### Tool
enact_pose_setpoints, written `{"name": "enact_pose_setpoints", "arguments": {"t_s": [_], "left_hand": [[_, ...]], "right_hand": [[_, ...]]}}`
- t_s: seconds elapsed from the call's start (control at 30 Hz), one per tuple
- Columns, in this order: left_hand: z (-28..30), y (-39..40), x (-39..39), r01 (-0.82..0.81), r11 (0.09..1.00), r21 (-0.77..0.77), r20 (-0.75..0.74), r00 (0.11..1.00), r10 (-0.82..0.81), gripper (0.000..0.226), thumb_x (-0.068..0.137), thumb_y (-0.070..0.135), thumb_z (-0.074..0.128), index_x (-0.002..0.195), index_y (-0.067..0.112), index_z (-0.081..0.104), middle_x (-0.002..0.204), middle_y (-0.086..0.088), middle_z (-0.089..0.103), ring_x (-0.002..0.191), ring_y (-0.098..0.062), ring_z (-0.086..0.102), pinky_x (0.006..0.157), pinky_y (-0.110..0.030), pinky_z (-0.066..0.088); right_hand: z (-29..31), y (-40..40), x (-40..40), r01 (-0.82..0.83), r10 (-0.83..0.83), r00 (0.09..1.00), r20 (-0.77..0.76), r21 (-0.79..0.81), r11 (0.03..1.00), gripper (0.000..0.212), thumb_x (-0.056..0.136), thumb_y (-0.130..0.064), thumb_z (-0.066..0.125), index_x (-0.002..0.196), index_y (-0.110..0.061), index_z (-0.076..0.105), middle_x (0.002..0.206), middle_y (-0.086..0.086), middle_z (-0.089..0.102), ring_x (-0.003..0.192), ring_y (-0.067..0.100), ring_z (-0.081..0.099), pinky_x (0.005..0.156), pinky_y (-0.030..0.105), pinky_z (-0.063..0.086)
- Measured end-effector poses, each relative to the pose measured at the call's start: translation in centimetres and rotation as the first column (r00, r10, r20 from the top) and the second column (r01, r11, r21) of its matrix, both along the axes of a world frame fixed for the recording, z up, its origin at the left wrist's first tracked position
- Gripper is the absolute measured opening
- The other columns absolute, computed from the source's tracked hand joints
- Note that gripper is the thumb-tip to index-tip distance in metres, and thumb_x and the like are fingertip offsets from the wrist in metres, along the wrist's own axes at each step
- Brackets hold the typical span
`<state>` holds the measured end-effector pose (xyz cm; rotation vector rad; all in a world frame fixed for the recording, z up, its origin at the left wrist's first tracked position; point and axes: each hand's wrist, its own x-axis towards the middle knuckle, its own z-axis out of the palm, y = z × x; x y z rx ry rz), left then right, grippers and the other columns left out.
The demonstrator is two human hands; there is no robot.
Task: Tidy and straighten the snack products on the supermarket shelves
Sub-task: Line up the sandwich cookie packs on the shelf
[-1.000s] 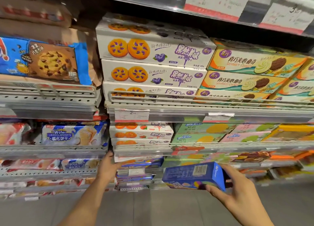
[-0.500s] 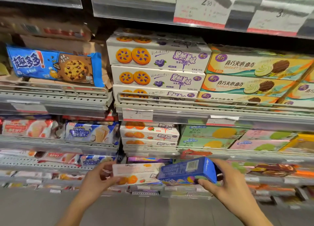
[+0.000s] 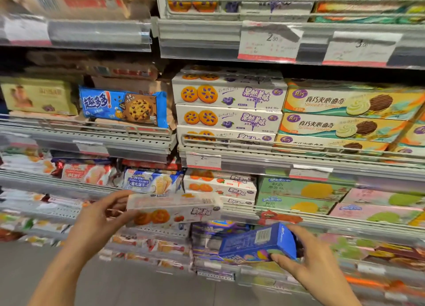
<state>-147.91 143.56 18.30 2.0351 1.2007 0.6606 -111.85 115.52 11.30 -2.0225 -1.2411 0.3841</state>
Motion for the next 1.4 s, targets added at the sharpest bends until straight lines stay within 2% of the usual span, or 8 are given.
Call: {"name": "enact_pose_setpoints", "arguments": {"t_s": [0.23, 0.4, 0.53, 0.87, 1.07, 1.13, 1.2, 1.4], "left_hand": [[-2.7, 1.8, 3.2, -0.052, 0.979, -0.196, 0.276, 0.955, 0.106, 0.042, 0.082, 0.023, 0.084, 0.116, 0.043, 0.067, 0.11, 0.013, 0.075, 0.108, -0.012, 0.069, 0.091, -0.043, 0.057], [-2.9, 2.9, 7.8, 0.017, 0.967, -0.253, 0.33, 0.941, 0.069, 0.049, 0.085, 0.013, 0.081, 0.125, 0.033, 0.061, 0.117, 0.01, 0.071, 0.111, -0.002, 0.064, 0.096, -0.036, 0.054], [-3.2, 4.0, 10.4, 0.126, 0.945, -0.301, 0.368, 0.93, -0.007, 0.045, 0.091, 0.009, 0.074, 0.126, 0.032, 0.059, 0.123, 0.007, 0.068, 0.114, -0.004, 0.064, 0.104, -0.038, 0.05], [-4.8, 5.6, 15.1, 0.159, 0.913, -0.376, 0.511, 0.857, 0.062, 0.057, 0.098, 0.001, 0.061, 0.151, 0.003, 0.04, 0.148, -0.011, 0.047, 0.142, -0.025, 0.042, 0.119, -0.039, 0.033], [-5.5, 7.0, 16.9, 0.163, 0.899, -0.406, 0.434, 0.9, 0.033, 0.072, 0.096, -0.008, 0.057, 0.157, -0.003, 0.02, 0.093, 0.0, 0.051, 0.082, -0.009, 0.048, 0.099, -0.022, 0.029], [-5.8, 7.3, 16.8, 0.145, 0.903, -0.404, 0.415, 0.909, 0.04, 0.071, 0.096, -0.007, 0.058, 0.157, -0.002, 0.022, 0.131, -0.011, 0.059, 0.119, -0.021, 0.057, 0.117, -0.031, 0.027], [-6.1, 7.8, 16.7, 0.144, 0.904, -0.404, 0.424, 0.904, 0.045, 0.073, 0.096, -0.008, 0.058, 0.158, -0.001, 0.021, 0.156, -0.017, 0.041, 0.145, -0.029, 0.04, 0.122, -0.041, 0.027], [-6.8, 7.4, 16.3, 0.165, 0.895, -0.414, 0.486, 0.871, 0.064, 0.071, 0.097, 0.004, 0.063, 0.158, 0.004, 0.025, 0.154, -0.012, 0.04, 0.146, -0.025, 0.037, 0.121, -0.043, 0.03]], "right_hand": [[0.5, -1.2, -0.6, 0.043, -0.043, 0.999, -0.021, -0.011, 0.999, 0.059, 0.066, -0.045, 0.091, 0.112, -0.054, 0.056, 0.092, -0.023, 0.068, 0.088, 0.0, 0.065, 0.068, 0.014, 0.053], [1.2, -1.9, -0.5, 0.1, -0.101, 0.989, -0.104, -0.014, 0.995, 0.057, 0.065, -0.042, 0.092, 0.111, -0.046, 0.06, 0.097, -0.04, 0.061, 0.09, -0.004, 0.063, 0.066, 0.008, 0.048], [1.5, -2.6, -0.5, 0.178, -0.177, 0.976, -0.127, -0.001, 0.984, 0.063, 0.056, -0.061, 0.086, 0.112, -0.046, 0.063, 0.093, -0.029, 0.068, 0.085, 0.0, 0.065, 0.066, 0.01, 0.05], [1.4, -5.1, -0.4, 0.305, -0.3, 0.947, -0.118, 0.027, 0.952, 0.06, 0.064, -0.032, 0.095, 0.111, -0.048, 0.06, 0.088, -0.02, 0.07, 0.082, 0.0, 0.066, 0.067, 0.009, 0.05], [1.4, -5.7, -1.0, 0.327, -0.325, 0.94, -0.1, 0.001, 0.945, 0.06, 0.065, -0.035, 0.094, 0.116, -0.042, 0.062, 0.098, -0.03, 0.065, 0.083, 0.001, 0.067, 0.066, 0.009, 0.05], [1.6, -5.7, -1.2, 0.33, -0.328, 0.939, -0.105, -0.003, 0.944, 0.059, 0.066, -0.037, 0.093, 0.117, -0.043, 0.062, 0.098, -0.031, 0.065, 0.084, 0.0, 0.067, 0.067, 0.009, 0.049], [1.9, -5.7, -1.3, 0.335, -0.334, 0.937, -0.105, -0.014, 0.942, 0.059, 0.067, -0.041, 0.091, 0.116, -0.044, 0.06, 0.098, -0.034, 0.064, 0.085, -0.004, 0.066, 0.068, 0.007, 0.048], [2.7, -5.3, -1.4, 0.337, -0.34, 0.936, -0.089, -0.049, 0.94, 0.06, 0.064, -0.044, 0.092, 0.112, -0.05, 0.058, 0.097, -0.042, 0.062, 0.088, -0.006, 0.064, 0.071, 0.008, 0.05]]}}
